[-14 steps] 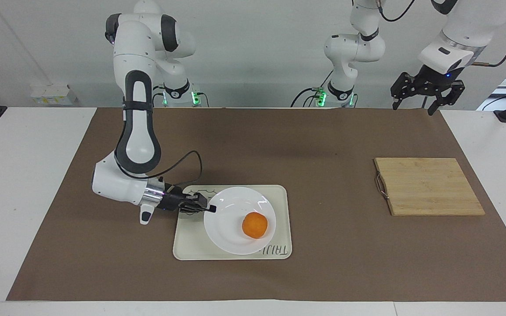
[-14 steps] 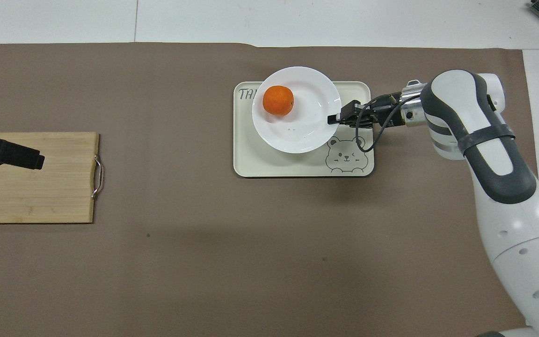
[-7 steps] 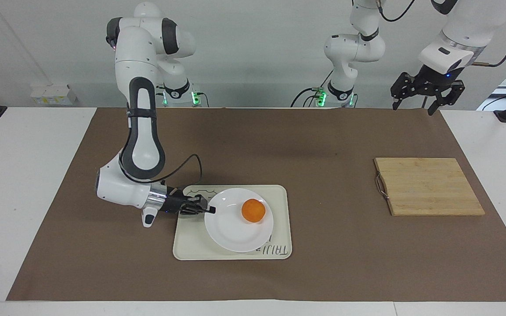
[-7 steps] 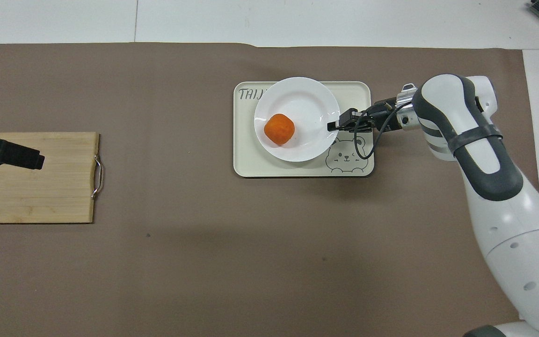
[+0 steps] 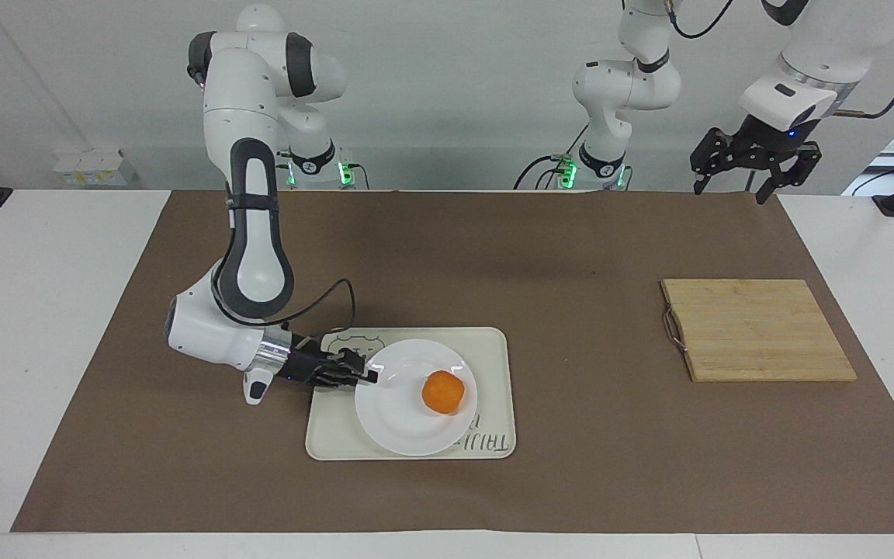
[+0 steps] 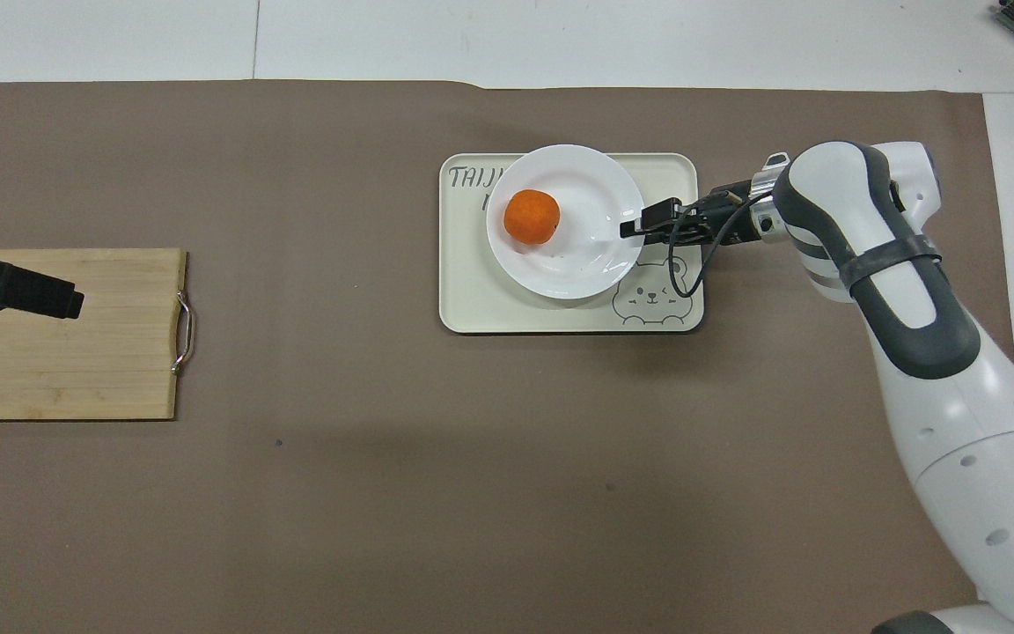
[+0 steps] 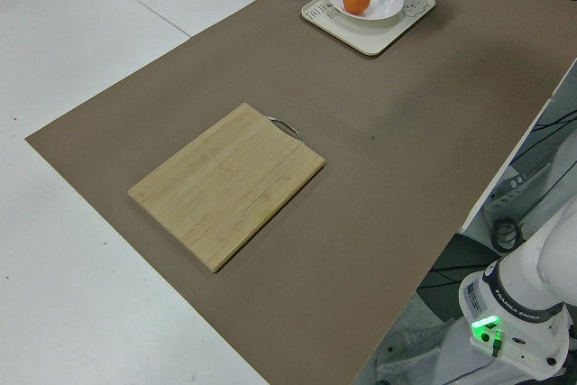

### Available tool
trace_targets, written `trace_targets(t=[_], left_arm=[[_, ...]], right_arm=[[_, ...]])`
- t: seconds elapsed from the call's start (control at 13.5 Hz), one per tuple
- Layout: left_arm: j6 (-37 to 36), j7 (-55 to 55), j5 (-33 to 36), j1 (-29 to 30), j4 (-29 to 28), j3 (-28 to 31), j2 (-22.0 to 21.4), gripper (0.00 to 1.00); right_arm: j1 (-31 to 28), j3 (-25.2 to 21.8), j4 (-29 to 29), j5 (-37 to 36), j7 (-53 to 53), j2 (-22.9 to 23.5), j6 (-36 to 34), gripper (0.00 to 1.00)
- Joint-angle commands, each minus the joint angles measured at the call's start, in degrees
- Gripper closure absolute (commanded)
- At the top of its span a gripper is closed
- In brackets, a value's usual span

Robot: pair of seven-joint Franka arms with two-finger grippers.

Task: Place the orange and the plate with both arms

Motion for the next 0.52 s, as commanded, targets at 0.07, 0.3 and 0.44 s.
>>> trace_targets(t=[0.07,0.3,0.44], left_arm=[[-0.9,0.4,0.6,0.6,0.8,-0.3,-0.1,0.00],[-0.9,0.4,0.5,0.6,0.8,-0.3,-0.1,0.00],[-0.9,0.4,0.6,0.6,0.8,-0.3,-0.1,0.00]], right_arm=[[0.1,-0.1,-0.2,-11.1,3.8,-4.3,2.1,0.00],[0.1,0.0,-0.2,-24.7,5.8,-7.6,2.3,0.00],[0.1,0.0,-0.2,-34.0,9.5,-10.4,2.4,0.00]])
